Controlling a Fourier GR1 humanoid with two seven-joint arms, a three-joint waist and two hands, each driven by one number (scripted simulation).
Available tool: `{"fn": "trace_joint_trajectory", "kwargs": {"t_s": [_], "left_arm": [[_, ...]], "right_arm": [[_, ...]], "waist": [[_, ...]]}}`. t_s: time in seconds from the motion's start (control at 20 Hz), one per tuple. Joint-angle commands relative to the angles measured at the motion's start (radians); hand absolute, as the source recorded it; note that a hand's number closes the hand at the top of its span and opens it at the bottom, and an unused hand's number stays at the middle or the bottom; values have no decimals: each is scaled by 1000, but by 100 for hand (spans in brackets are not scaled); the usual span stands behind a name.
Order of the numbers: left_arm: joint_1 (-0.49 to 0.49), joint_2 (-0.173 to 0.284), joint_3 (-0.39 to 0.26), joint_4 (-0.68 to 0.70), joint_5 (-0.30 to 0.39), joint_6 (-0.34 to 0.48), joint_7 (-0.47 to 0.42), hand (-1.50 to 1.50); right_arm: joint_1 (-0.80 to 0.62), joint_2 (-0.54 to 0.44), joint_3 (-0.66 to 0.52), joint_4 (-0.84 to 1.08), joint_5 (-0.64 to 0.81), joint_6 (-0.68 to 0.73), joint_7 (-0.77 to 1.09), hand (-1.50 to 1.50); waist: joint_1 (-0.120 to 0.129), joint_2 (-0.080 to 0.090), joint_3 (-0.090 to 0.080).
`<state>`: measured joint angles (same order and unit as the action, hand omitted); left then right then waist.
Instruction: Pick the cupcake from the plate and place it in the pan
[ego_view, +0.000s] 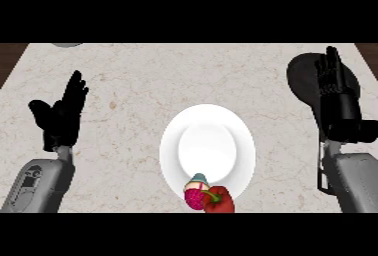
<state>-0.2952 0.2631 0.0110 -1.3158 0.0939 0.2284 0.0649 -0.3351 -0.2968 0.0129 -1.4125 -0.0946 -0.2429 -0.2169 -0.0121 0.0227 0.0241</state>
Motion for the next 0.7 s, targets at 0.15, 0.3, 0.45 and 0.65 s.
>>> {"fn": "trace_joint_trajectory", "kwargs": {"t_s": [0.15, 0.3, 0.45, 0.65], "left_arm": [[-1, -5, -25, -25, 13, -41, 16, 0], [18, -37, -18, -26, 63, -58, 48, 0], [56, -23, 2, -53, 81, -58, 64, 0], [103, 4, 32, -134, 118, -77, 85, 0]], "right_arm": [[-90, -5, 323, -258, 127, 226, -167, 150], [-165, -135, 405, -347, 382, 191, -208, 150], [-24, -142, 465, -510, 490, 101, -382, 150], [261, -278, 461, -580, 655, -30, -511, -150]], "waist": [[49, -56, -28], [17, -74, -35], [-30, -68, -23], [-41, -47, -20]]}}
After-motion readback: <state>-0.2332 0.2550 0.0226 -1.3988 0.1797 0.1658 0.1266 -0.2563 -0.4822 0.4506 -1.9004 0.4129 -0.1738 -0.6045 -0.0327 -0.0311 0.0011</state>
